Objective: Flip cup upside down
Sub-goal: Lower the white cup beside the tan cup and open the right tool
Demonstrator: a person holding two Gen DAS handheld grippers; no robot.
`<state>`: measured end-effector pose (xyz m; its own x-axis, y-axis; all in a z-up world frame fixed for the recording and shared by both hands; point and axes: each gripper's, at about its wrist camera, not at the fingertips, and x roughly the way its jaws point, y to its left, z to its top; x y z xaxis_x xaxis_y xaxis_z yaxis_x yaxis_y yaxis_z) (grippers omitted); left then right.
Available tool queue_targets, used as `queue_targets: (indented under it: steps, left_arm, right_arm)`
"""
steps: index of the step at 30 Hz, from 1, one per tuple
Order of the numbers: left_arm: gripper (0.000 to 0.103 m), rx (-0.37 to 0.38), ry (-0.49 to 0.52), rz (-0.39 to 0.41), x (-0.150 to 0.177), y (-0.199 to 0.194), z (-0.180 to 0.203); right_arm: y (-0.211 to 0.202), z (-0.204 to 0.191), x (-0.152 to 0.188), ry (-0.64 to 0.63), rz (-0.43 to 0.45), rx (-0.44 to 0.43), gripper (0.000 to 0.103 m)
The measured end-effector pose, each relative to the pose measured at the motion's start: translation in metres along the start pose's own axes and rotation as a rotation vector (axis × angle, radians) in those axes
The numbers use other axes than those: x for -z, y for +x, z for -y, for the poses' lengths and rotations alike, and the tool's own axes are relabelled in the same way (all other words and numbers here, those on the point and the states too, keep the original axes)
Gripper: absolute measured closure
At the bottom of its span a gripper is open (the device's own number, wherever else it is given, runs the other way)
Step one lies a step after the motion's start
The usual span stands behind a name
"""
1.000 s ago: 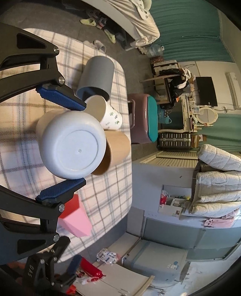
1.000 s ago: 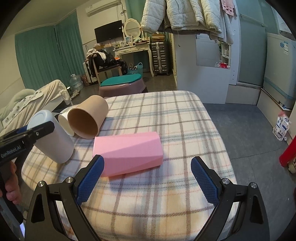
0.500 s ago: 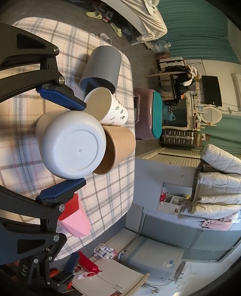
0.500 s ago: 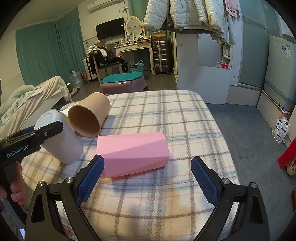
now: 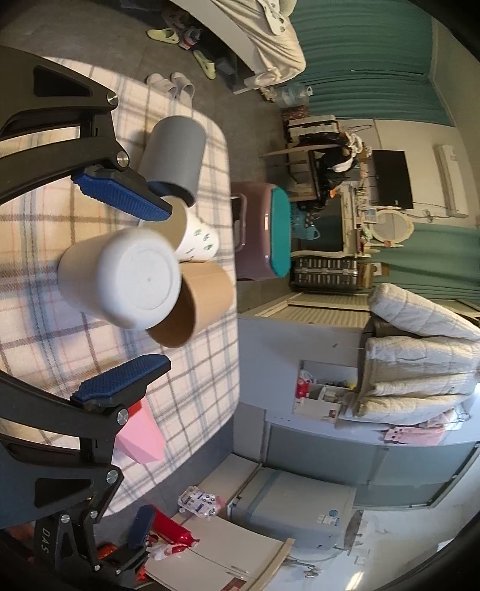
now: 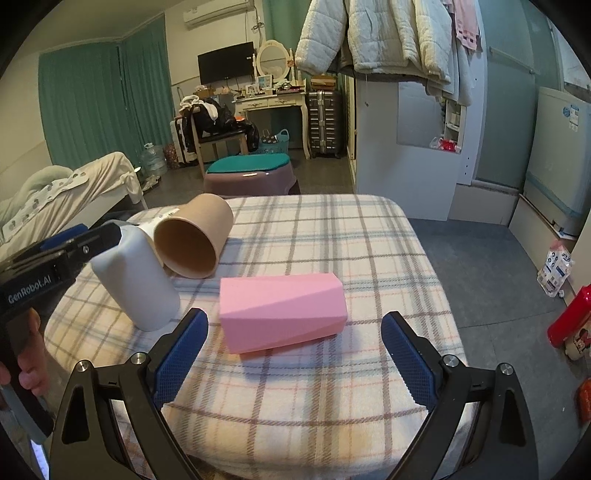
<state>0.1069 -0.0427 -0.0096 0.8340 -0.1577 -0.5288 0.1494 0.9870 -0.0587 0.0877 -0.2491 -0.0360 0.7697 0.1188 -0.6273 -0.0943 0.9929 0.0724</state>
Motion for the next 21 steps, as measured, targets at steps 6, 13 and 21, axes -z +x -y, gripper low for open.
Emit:
queue_targets:
  steps: [6, 13, 21]
  left_arm:
    - [0.025, -0.013, -0.004, 0.059, -0.006, -0.028, -0.007]
    - [0.025, -0.037, 0.013, 0.121, -0.006, -0.063, -0.011]
    - [0.025, -0.043, 0.019, 0.166, 0.004, -0.096, -0.011]
  right_arm:
    - [-0.022, -0.011, -0.002, -0.025, 0.035, 0.006, 0.008]
    - [-0.055, -0.033, -0.004, -0.067, 0.096, 0.003, 0.008]
    - [-0.087, -0.058, 0.0, -0.097, 0.16, 0.0, 0.008]
